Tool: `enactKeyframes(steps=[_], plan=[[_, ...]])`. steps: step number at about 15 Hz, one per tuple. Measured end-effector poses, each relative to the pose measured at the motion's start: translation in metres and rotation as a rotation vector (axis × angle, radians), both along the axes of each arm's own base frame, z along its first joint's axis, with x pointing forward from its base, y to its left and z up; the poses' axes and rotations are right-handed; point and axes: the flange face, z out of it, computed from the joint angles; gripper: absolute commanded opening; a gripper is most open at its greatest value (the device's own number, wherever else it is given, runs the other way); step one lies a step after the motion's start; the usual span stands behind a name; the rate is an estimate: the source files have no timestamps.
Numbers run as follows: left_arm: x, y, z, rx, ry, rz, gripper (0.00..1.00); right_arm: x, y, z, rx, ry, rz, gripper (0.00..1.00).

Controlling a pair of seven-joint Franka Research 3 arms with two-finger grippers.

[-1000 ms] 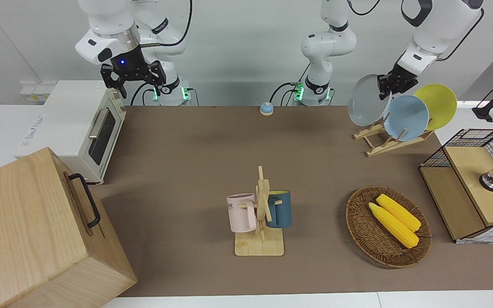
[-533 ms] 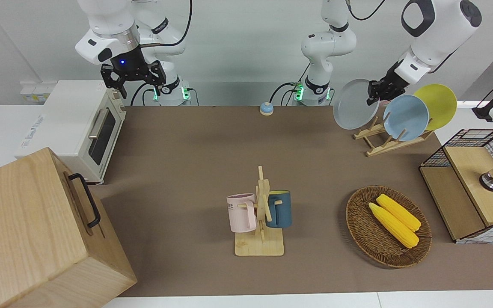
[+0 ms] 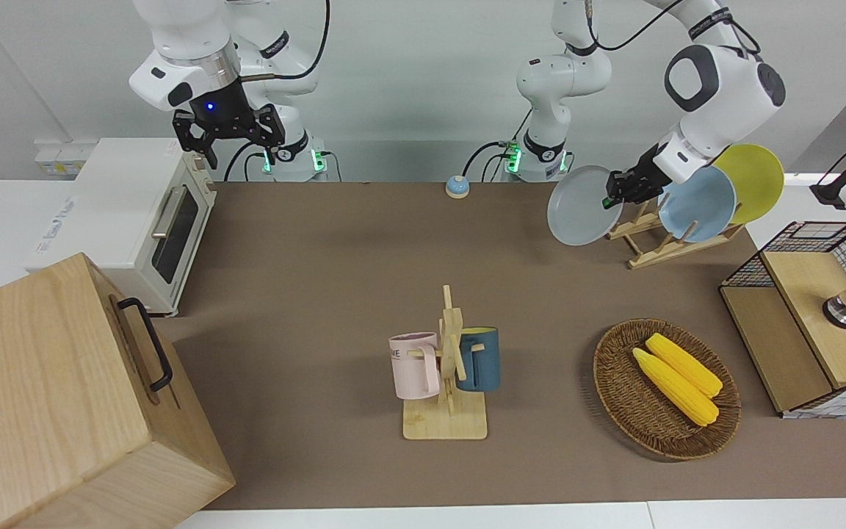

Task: Pick gray plate from low plate rack and place it on table with left arm
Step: 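Lift the gray plate out of the rack with the left gripper, then lower the gray plate flat onto the table beside the rack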

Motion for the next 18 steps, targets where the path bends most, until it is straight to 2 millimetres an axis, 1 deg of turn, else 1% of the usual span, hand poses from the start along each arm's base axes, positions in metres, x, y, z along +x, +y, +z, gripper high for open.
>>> enactKeyframes(steps=[1,5,10,13,18], plan=[[-0.002,-0.003,-0.012,-0.004,0.002,-0.007,0.0,0.0,0.0,0.0,0.0,0.0,0.0,0.99],[-0.007,-0.013,-0.046,-0.018,-0.006,-0.058,0.0,0.0,0.0,0.0,0.0,0.0,0.0,0.987],[-0.017,-0.013,-0.083,-0.044,-0.03,-0.076,0.0,0.0,0.0,0.0,0.0,0.0,0.0,0.987],[-0.021,-0.011,-0.097,-0.064,-0.051,-0.083,0.0,0.0,0.0,0.0,0.0,0.0,0.0,0.987],[-0.022,-0.007,-0.103,-0.079,-0.067,-0.098,0.0,0.0,0.0,0.0,0.0,0.0,0.0,0.987]])
